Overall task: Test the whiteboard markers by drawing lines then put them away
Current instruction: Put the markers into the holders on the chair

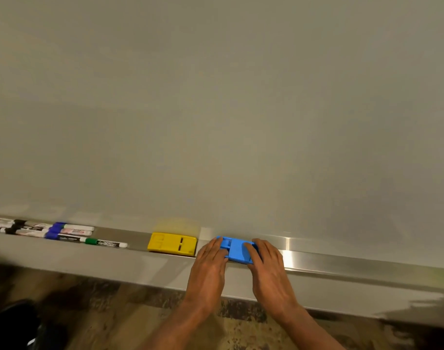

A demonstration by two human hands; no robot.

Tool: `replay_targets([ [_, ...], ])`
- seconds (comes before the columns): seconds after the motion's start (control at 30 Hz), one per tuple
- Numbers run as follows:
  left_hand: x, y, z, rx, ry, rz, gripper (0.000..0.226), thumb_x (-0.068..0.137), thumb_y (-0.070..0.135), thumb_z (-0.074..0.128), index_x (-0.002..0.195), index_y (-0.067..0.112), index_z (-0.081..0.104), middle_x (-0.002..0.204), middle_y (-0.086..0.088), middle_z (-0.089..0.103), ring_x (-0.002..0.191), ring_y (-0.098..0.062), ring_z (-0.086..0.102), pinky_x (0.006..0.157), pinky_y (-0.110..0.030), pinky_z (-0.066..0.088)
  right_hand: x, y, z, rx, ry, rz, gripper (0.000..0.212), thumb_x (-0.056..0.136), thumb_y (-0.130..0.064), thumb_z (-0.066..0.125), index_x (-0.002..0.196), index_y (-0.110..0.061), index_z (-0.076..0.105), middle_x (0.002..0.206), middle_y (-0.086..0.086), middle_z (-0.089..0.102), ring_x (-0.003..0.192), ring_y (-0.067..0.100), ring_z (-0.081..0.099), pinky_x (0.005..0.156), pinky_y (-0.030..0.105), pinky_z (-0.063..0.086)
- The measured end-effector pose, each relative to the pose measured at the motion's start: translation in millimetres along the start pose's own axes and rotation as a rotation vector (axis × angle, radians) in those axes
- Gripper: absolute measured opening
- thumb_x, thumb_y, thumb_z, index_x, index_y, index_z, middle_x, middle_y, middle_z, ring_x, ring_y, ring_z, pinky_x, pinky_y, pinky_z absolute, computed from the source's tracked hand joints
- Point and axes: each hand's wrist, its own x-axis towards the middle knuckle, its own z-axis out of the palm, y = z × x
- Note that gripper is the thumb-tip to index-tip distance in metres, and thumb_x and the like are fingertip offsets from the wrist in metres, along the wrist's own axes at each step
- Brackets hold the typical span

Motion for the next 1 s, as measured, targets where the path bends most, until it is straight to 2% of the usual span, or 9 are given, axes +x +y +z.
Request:
replay_targets([
  [0.1, 5.5, -19.6, 6.1, 0.015, 0.005, -0.001, 0.045, 0.072, 0.003, 0.090, 0.114, 0.010, 0.077, 0.130, -0.009, 0.070, 0.121, -0.026, 0.067, 0.104, -0.034, 0.048, 11.7, -7.7, 17.2, -0.008, -0.033, 0.003, 0.082, 0.063, -0.001, 0.087, 0.136, -0.015, 0.052, 0.137, 0.012, 0.055, 0.126, 0.033, 0.054, 0.106, 0.044, 0.043],
  [0.2, 11.8, -34.6, 11.4, 0.020, -0.005, -0.028, 0.051, 0.064, 0.003, 0.095, 0.111, 0.010, 0.078, 0.126, -0.009, 0.072, 0.116, -0.025, 0.069, 0.101, -0.036, 0.050, 22.3, -12.8, 33.5, -0.005, -0.057, 0.015, 0.090, 0.057, -0.002, 0.090, 0.136, -0.017, 0.049, 0.135, 0.012, 0.056, 0.124, 0.034, 0.057, 0.104, 0.044, 0.044],
  [0.3, 15.4, -47.7, 16.3, 0.041, -0.034, -0.042, 0.053, 0.063, 0.004, 0.096, 0.112, 0.009, 0.078, 0.125, -0.008, 0.073, 0.116, -0.025, 0.070, 0.098, -0.039, 0.056, 30.7, -17.1, 48.1, 0.002, -0.074, 0.026, 0.096, 0.053, -0.002, 0.092, 0.135, -0.018, 0.046, 0.134, 0.013, 0.057, 0.122, 0.034, 0.058, 0.102, 0.046, 0.046],
  [0.5, 16.8, -67.7, 22.9, 0.065, -0.107, -0.044, 0.054, 0.062, 0.003, 0.096, 0.113, 0.008, 0.077, 0.125, -0.010, 0.073, 0.117, -0.027, 0.069, 0.098, -0.042, 0.057, 35.0, -21.3, 73.9, 0.008, -0.121, 0.049, 0.094, 0.058, -0.003, 0.090, 0.138, -0.020, 0.045, 0.139, 0.012, 0.052, 0.126, 0.034, 0.054, 0.101, 0.048, 0.051],
  [0.57, 15.5, -72.1, 24.7, 0.058, -0.138, -0.063, 0.055, 0.064, 0.003, 0.095, 0.116, 0.009, 0.076, 0.127, -0.010, 0.072, 0.120, -0.026, 0.068, 0.103, -0.040, 0.053, 34.2, -22.8, 78.4, 0.019, -0.123, 0.059, 0.093, 0.061, -0.004, 0.089, 0.140, -0.021, 0.044, 0.142, 0.011, 0.049, 0.128, 0.032, 0.052, 0.101, 0.047, 0.052],
  [0.7, 14.6, -76.3, 25.5, 0.076, -0.180, -0.070, 0.049, 0.085, 0.005, 0.080, 0.132, 0.012, 0.068, 0.145, -0.008, 0.059, 0.139, -0.025, 0.052, 0.117, -0.036, 0.036, 34.5, -27.3, 82.6, 0.047, -0.111, 0.103, 0.094, 0.062, -0.005, 0.090, 0.140, -0.023, 0.042, 0.141, 0.009, 0.048, 0.125, 0.029, 0.054, 0.097, 0.044, 0.055],
  [0.77, 16.1, -79.5, 25.9, 0.097, -0.212, -0.040, 0.050, 0.079, 0.003, 0.083, 0.127, 0.013, 0.071, 0.142, -0.008, 0.062, 0.138, -0.025, 0.054, 0.116, -0.039, 0.042, 34.1, -28.3, 83.5, 0.046, -0.104, 0.126, 0.095, 0.060, -0.006, 0.091, 0.139, -0.024, 0.041, 0.140, 0.009, 0.050, 0.123, 0.028, 0.056, 0.096, 0.043, 0.056],
  [0.93, 22.5, -84.9, 25.1, 0.118, -0.255, 0.026, 0.063, 0.050, 0.001, 0.098, 0.108, 0.015, 0.079, 0.125, -0.008, 0.073, 0.120, -0.024, 0.068, 0.098, -0.041, 0.058, 31.3, -29.7, 85.1, 0.032, -0.090, 0.168, 0.088, 0.070, -0.004, 0.083, 0.143, -0.027, 0.038, 0.148, 0.006, 0.042, 0.129, 0.024, 0.050, 0.105, 0.039, 0.049],
  [1.0, 22.0, -85.8, 26.8, 0.103, -0.255, 0.027, 0.063, 0.059, 0.000, 0.094, 0.118, 0.014, 0.076, 0.134, -0.009, 0.068, 0.127, -0.024, 0.063, 0.105, -0.040, 0.053, 29.9, -28.1, 84.1, 0.052, -0.067, 0.169, 0.082, 0.074, -0.003, 0.079, 0.141, -0.027, 0.038, 0.147, 0.007, 0.043, 0.131, 0.026, 0.048, 0.105, 0.042, 0.049],
])
